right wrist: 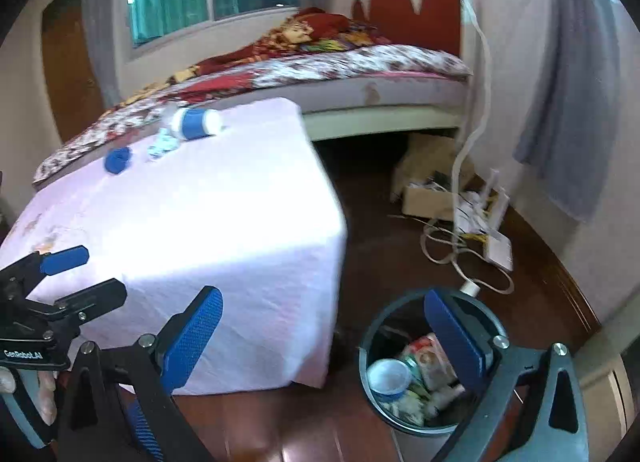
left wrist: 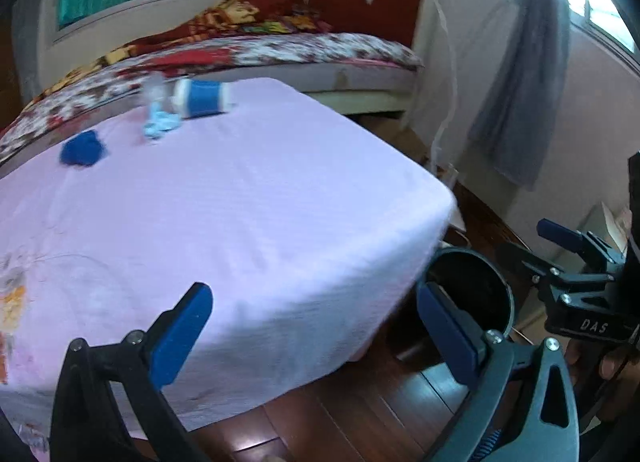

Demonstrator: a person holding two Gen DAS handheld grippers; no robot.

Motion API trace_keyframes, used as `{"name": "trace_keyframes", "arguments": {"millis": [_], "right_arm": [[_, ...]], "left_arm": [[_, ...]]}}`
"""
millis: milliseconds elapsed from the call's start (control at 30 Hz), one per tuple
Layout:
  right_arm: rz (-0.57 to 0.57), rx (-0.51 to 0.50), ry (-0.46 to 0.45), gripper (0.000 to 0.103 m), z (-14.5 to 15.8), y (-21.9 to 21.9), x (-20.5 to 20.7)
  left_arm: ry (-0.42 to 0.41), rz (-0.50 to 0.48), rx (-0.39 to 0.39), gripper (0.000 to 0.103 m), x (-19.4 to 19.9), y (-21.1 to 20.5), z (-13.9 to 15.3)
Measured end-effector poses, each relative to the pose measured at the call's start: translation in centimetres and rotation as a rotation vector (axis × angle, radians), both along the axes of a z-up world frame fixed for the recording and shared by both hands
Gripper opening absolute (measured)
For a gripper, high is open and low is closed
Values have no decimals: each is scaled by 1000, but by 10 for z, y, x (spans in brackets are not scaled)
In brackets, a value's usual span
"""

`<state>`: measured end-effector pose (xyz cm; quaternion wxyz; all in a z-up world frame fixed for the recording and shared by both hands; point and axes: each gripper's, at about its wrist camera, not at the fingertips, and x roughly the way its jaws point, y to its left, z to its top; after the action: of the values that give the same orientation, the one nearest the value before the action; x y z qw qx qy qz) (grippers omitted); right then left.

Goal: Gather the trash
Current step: 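Move both open tools back toward the table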

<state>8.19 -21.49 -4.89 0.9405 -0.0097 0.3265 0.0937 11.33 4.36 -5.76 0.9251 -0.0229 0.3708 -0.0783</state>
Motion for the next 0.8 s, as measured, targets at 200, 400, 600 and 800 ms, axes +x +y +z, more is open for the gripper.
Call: {"name": "trace_keyframes", "arguments": {"millis": [200,400,600,800], "right_arm": [[81,-10,-55,103,19,67,24],[185,-45,-43,103,31,132,65],[223,-20,-10,103,35,176,120],[258,-32,-12,103,32,217,165]], "left_arm": [[-32,114,11,102,9,63,15],[-48,220,37,102,28,124,21],[-47,308,30,100,57,171,18],[-28,344,26,91,85,201,8]]}}
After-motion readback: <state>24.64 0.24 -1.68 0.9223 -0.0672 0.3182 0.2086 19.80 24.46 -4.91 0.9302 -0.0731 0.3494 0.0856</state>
